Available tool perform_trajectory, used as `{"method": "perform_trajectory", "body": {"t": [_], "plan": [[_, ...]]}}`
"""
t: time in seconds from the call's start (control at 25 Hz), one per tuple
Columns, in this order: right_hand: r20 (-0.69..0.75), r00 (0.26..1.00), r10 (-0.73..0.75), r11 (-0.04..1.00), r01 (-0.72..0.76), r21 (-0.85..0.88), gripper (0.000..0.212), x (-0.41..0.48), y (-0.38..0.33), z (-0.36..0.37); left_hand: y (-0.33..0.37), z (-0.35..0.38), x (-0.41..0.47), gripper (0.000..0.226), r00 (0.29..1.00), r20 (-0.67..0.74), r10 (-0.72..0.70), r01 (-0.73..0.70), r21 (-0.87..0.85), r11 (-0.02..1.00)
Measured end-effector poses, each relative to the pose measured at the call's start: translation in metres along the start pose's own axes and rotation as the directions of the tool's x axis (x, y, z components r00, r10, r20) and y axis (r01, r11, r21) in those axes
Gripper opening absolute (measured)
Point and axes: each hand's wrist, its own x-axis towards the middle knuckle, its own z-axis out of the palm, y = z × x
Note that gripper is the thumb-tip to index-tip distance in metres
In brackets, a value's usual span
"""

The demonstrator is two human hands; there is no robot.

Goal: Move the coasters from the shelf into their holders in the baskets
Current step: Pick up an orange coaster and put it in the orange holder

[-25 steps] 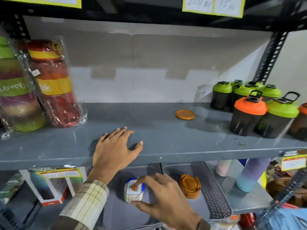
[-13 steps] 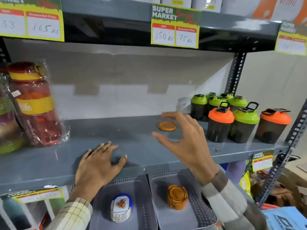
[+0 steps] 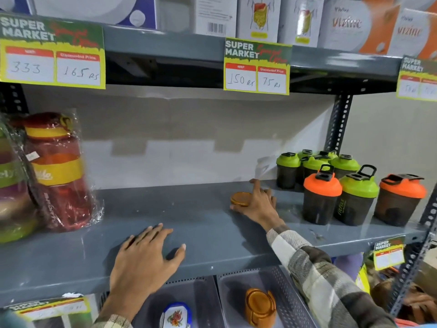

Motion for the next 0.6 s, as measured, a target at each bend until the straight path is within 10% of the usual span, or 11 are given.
{"method": "perform_trajectory", "body": {"t": [0.6], "plan": [[-0.202,0.961,-0.188,0.974,0.209,0.088,0.088,-0.021,-0.012,-0.010,0.000,0.001,0.000,0.077,1.000,0.004,0.010,-0.010,-0.002,1.000]]}}
